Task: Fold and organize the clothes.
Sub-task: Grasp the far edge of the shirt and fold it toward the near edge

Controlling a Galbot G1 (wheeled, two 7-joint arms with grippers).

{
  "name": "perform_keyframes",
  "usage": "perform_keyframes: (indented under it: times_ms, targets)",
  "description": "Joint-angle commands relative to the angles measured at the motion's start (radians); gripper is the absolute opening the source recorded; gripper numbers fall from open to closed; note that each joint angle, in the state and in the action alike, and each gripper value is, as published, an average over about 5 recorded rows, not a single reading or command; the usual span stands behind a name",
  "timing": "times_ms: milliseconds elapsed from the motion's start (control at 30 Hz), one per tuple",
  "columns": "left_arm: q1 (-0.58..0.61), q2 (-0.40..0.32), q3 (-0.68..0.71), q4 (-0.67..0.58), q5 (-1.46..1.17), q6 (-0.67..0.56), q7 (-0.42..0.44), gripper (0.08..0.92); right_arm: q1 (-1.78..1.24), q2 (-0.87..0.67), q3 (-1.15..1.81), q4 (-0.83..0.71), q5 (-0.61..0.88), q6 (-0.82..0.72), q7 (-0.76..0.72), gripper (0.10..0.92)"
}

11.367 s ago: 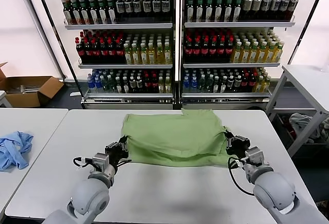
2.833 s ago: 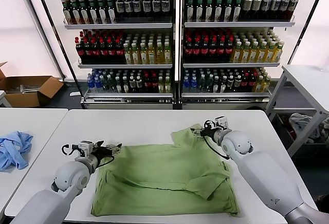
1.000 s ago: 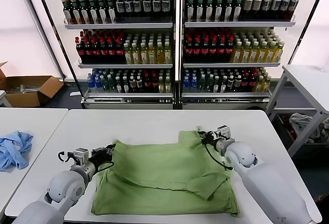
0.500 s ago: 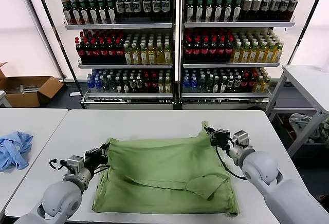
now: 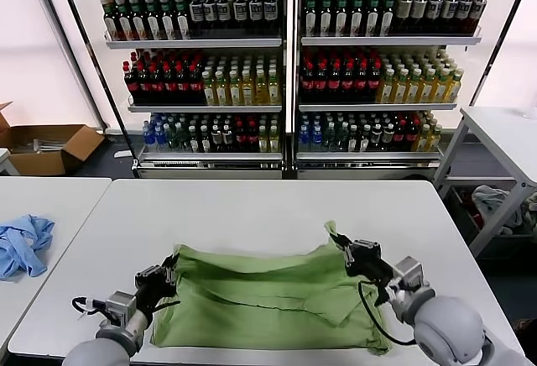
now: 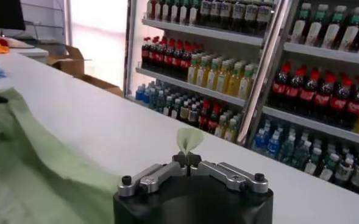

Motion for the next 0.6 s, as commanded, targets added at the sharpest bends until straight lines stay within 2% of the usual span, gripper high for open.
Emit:
perform_keyframes:
  times_ms: [33, 600]
  targets:
    - [0.104, 0.001, -0.014, -0.063, 0.096, -0.015, -0.008, 0.083, -0.232, -0.019, 0.137, 0.083, -0.041, 0.045, -0.007, 0.106]
    - [0.142, -0.002, -0.006, -0.045, 0.161, 0.002, -0.013, 0.083, -0.381, 0.008, 0.224, 0.114, -0.070, 0.083, -0.010, 0.106]
